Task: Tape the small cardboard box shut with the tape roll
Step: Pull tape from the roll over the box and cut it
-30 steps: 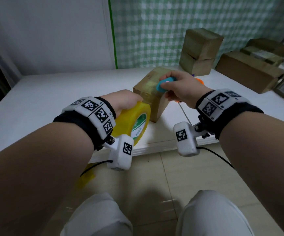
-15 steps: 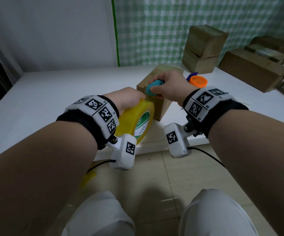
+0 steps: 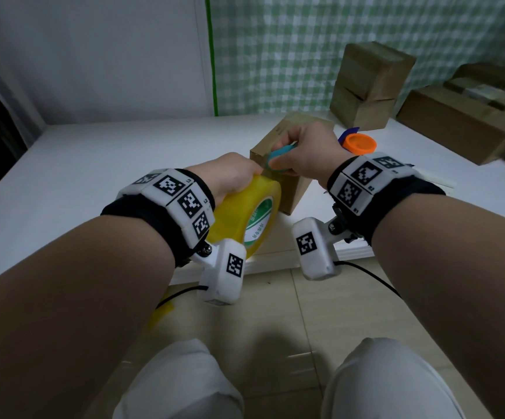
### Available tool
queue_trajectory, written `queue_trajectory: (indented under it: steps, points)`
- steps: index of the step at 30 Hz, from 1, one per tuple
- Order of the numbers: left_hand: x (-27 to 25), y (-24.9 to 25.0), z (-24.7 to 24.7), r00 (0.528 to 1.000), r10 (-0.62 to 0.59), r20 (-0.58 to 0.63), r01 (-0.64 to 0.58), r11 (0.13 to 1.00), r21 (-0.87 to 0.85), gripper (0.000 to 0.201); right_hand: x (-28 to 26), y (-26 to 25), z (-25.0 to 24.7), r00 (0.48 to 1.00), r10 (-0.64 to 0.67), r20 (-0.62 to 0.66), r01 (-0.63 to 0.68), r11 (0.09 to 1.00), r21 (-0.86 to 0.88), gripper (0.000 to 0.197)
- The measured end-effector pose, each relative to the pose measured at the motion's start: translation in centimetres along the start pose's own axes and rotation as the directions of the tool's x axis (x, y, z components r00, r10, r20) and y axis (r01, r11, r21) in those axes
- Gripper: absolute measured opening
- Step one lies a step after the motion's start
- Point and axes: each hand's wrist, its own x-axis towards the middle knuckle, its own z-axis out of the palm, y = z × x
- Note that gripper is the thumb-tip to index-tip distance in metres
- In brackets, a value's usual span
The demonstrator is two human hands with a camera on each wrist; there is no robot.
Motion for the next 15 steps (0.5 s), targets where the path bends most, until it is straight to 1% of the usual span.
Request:
queue_trajectory:
  steps: [5,9,15]
  points:
    - [-0.25,0.15,-0.06,1.0,-0.015,-0.009,0.015,1.0,-0.01,0.015,-0.08,-0.19,-0.01,1.0,-0.003,0.014,0.004,0.999,-0.039,0.025]
    - [-0.03,0.08,-0.01,1.0,-0.014,0.008,0.015,1.0,-0.021,0.032,-0.17,-0.39,0.0,1.0,-0.008,0.03,0.01,0.998,-0.069,0.026]
    - [0.11,0.13,-0.02,1.0,-0.015,0.016,0.015,1.0,0.004,0.033,-0.34,-0.45,-0.02,0.998,-0.042,0.044,0.046,0.993,-0.111,0.026]
